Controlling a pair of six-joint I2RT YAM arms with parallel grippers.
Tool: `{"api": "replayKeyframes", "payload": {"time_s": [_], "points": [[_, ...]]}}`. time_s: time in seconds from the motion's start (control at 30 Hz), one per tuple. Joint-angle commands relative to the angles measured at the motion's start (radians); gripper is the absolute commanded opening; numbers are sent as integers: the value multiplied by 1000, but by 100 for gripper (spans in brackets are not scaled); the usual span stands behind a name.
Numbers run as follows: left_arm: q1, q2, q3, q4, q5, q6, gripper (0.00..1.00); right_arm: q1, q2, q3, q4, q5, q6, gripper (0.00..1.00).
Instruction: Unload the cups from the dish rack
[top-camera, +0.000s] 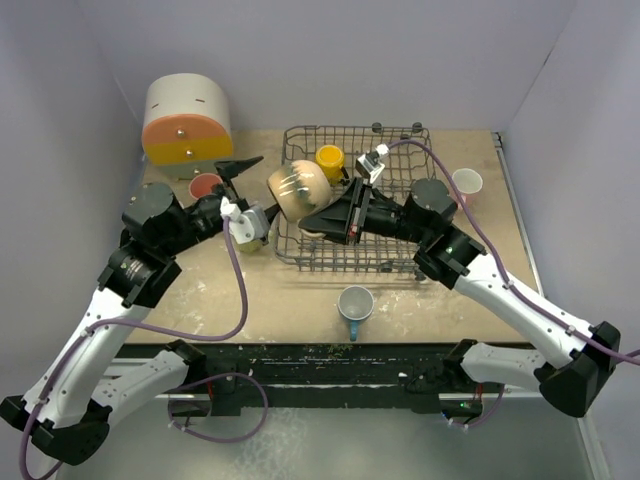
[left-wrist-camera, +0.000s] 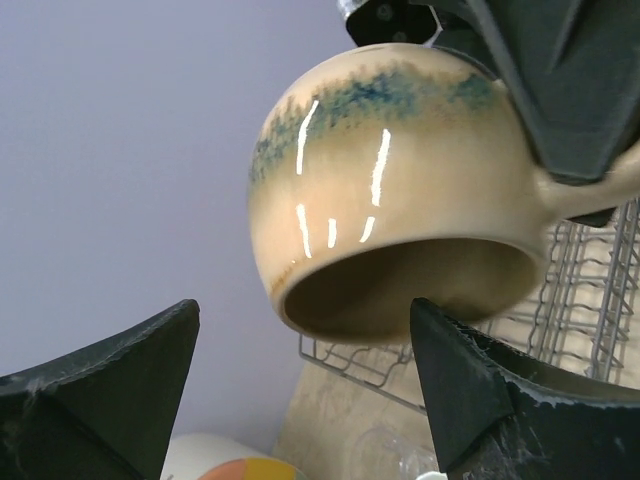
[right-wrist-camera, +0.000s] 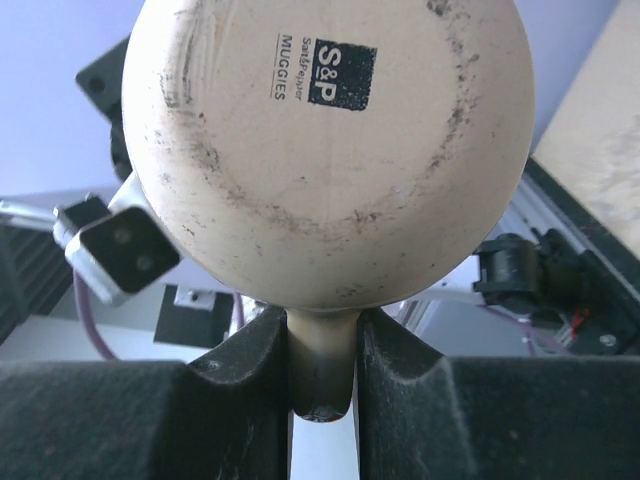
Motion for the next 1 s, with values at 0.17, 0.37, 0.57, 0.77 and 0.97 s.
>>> {"api": "replayKeyframes", "payload": {"time_s": [0.17,0.37,0.57,0.77,0.97], "points": [[5,13,141,30,115,-112,76,86,-100,-52,337,91,104,0],[5,16,148,24,149,-169,58,159,-73,-72,439,147,129,0],[5,15,150,-22,141,-147,48,214,-18,-67,557,183,150,0],[6,-15,134,-34,114,-122,29,228,6,-56,523,189,129,0],[4,-27,126,-108,91,-141,0,197,-52,-26,201,213,6,59]]}}
